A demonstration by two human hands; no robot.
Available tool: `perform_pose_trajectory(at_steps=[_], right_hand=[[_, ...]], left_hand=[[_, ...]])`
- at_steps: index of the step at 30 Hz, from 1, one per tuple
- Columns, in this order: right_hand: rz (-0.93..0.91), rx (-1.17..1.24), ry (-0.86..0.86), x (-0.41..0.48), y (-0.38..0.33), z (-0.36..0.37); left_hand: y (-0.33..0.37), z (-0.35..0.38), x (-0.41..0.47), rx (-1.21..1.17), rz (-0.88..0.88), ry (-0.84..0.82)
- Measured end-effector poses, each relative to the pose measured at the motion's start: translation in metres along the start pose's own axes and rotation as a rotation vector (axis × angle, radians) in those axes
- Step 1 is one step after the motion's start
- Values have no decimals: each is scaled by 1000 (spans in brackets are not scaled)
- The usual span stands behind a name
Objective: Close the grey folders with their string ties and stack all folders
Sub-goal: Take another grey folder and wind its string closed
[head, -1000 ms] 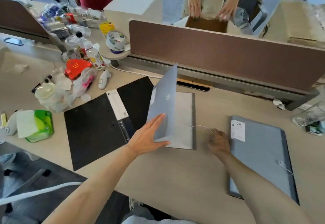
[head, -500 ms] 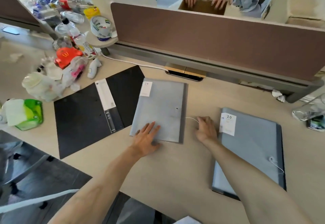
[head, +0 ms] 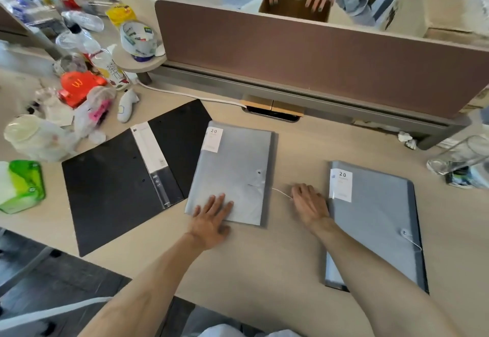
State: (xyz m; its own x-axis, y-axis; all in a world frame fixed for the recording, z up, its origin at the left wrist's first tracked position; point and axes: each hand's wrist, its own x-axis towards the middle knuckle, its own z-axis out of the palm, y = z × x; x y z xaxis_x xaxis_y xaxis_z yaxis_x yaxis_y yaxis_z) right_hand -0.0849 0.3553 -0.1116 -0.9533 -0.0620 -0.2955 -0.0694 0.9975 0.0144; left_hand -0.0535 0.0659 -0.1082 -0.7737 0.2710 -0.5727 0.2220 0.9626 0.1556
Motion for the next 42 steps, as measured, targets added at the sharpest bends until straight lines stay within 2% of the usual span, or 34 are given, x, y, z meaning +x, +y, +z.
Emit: perform_pose_trajectory(at_steps=[3, 8, 10, 12, 15, 20, 22, 25, 29, 35, 42], right_hand=[[-6, -15, -86, -7, -12, 4], [-128, 128, -62, -17, -14, -2], [-142, 198, -53, -18, -14, -6], [-135, 251, -72, -17, -21, -8], [-96, 312, -69, -14, -38, -9], [-50, 72, -117, -5, -56, -5], [-26, 49, -134, -5, -56, -8], [7, 80, -154, -7, -46, -9], [-4, 127, -149, -19, -20, -13], [77, 247, -188, -35, 4, -17], [114, 313, -226, -44, 14, -30]], left_hand=[[-18, 3, -12, 10, 29, 12], [-34, 4, -28, 62, 23, -15], [-30, -3, -29, 51, 47, 56], [-31, -9, -21, -5, 80, 34], [-21, -25, -11, 11, 130, 108], [-15, -29, 6, 46, 173, 79], [-17, -27, 10, 53, 179, 32], [-18, -26, 11, 69, 184, -21], [-20, -24, 10, 75, 181, -30], [-16, -25, 13, 89, 149, -31], [2, -45, 26, 219, 116, -16]])
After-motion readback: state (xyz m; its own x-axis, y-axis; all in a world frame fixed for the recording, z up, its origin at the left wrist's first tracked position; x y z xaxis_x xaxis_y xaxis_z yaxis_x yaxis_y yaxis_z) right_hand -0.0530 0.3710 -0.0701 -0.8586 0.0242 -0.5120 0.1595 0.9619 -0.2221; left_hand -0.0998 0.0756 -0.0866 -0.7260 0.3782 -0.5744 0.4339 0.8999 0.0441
